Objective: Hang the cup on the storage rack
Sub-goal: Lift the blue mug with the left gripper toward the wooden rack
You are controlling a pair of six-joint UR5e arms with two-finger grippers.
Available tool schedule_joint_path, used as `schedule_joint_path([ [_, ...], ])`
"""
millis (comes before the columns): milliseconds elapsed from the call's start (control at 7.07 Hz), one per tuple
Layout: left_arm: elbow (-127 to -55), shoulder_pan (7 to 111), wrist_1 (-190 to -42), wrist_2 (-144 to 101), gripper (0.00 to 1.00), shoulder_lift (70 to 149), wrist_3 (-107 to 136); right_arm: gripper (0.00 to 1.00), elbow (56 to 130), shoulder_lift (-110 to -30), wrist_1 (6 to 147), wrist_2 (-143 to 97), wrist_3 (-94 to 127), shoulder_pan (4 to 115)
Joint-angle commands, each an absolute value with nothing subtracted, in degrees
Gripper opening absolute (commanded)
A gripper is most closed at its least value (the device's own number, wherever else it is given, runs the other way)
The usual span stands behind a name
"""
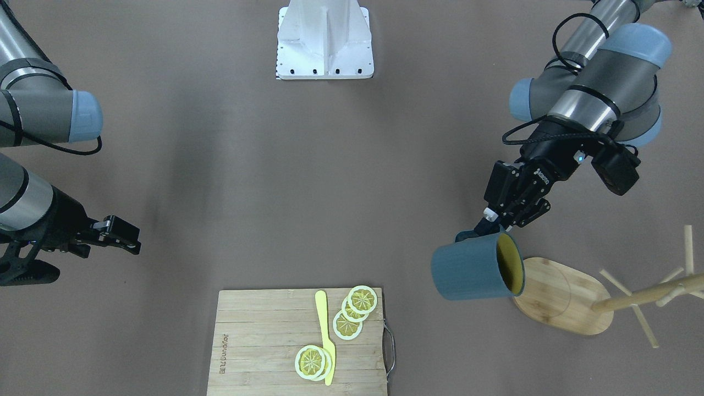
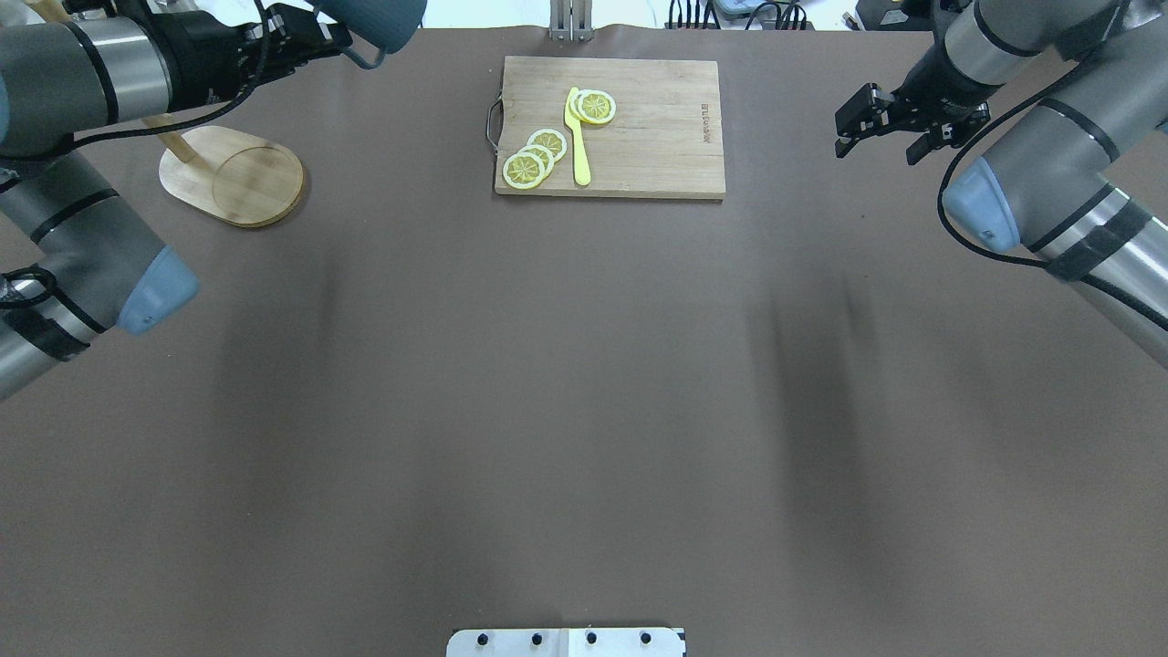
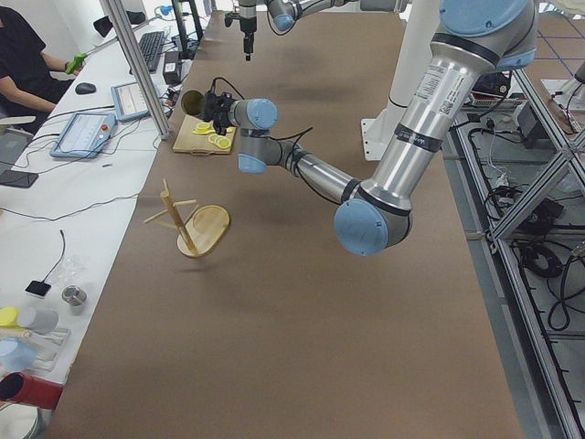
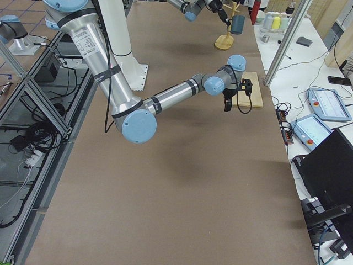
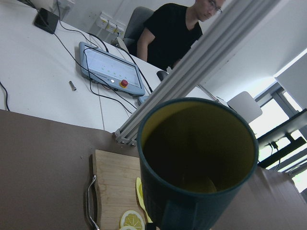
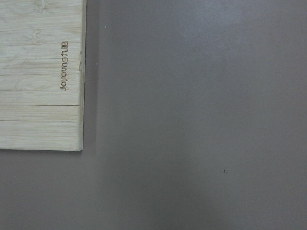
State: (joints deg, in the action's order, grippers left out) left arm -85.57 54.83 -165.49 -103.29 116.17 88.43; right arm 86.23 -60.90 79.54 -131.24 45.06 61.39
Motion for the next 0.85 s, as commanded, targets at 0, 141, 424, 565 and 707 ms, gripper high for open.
schedule_joint_path([
  [0, -77.22, 57.47, -181.32, -103.10, 0.00, 116.19, 105.30, 1.00, 86.40, -60.65, 79.54, -130.35, 45.09, 61.26],
  [141, -73.95, 57.83, -188.28, -100.05, 0.00, 116.28, 112.69, 1.00, 87.18, -60.91, 79.63, -129.91, 45.09, 60.91],
  [424, -68.06, 57.66, -198.06, -94.86, 0.00, 116.19, 122.83, 1.00, 87.63, -60.91, 79.63, -129.73, 45.18, 60.64],
  [565, -65.85, 57.57, -202.37, -90.48, 0.00, 116.37, 129.83, 1.00, 87.63, -60.65, 79.63, -129.73, 45.18, 60.56],
  [707, -65.31, 57.39, -204.33, -86.44, 0.00, 116.45, 135.56, 1.00, 87.89, -60.64, 79.63, -129.55, 45.18, 60.56],
])
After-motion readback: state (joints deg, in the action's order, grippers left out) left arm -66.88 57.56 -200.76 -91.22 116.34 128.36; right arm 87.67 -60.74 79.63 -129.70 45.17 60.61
